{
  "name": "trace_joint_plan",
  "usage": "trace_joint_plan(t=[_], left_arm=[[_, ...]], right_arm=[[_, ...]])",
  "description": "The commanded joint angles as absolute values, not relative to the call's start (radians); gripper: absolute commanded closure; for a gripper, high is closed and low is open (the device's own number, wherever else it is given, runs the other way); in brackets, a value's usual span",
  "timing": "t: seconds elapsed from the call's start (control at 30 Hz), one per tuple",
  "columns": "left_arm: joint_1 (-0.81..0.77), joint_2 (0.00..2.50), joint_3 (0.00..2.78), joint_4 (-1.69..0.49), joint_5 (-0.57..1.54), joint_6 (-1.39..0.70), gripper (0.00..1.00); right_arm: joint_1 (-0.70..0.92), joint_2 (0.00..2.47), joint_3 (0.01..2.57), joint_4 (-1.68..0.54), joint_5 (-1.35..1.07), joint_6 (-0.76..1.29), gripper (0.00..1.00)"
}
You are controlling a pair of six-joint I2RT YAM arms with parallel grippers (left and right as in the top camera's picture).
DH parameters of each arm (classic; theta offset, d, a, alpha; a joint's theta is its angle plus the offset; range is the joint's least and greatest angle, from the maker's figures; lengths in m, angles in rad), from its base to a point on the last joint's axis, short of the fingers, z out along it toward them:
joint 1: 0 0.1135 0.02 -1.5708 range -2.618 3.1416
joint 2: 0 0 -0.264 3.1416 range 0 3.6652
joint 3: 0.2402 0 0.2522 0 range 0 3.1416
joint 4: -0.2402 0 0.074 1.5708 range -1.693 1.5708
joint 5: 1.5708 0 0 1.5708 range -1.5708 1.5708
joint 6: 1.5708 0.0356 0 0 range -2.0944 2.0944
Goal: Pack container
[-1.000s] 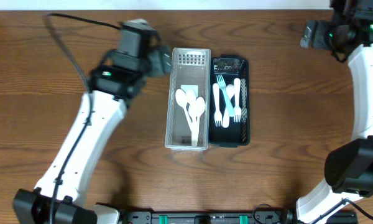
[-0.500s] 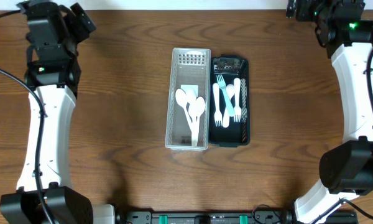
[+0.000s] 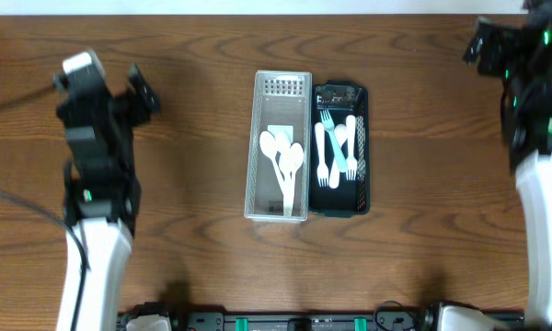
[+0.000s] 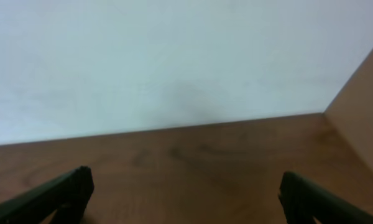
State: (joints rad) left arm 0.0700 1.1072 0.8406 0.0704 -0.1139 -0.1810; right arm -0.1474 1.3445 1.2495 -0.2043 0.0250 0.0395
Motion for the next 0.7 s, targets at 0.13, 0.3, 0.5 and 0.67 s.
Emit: trace_joint_plan(t=[0.13,0.3,0.5,0.67], left_arm=[[0.060,0.846,0.541,-0.009,-0.105,-0.177,0.02],[0.060,0.764,0.452,-0.011,-0.106,-0.176,0.02],[0.058,0.727,0.443,0.008,-0.105,-0.177,0.02],[0.013,0.651,0.438,0.003,-0.105,-0.176,0.02]], right_arm=[[-0.143,1.085,0.844,-0.151,0.057,0.028,0.01],[-0.142,0.981,0.651,-0.068,0.089,0.028,0.01],[-0.081,0.894,0.507,0.117,0.090,0.028,0.01],[0.007,0.817,0.481,0.116,0.140,0.028,0.01]])
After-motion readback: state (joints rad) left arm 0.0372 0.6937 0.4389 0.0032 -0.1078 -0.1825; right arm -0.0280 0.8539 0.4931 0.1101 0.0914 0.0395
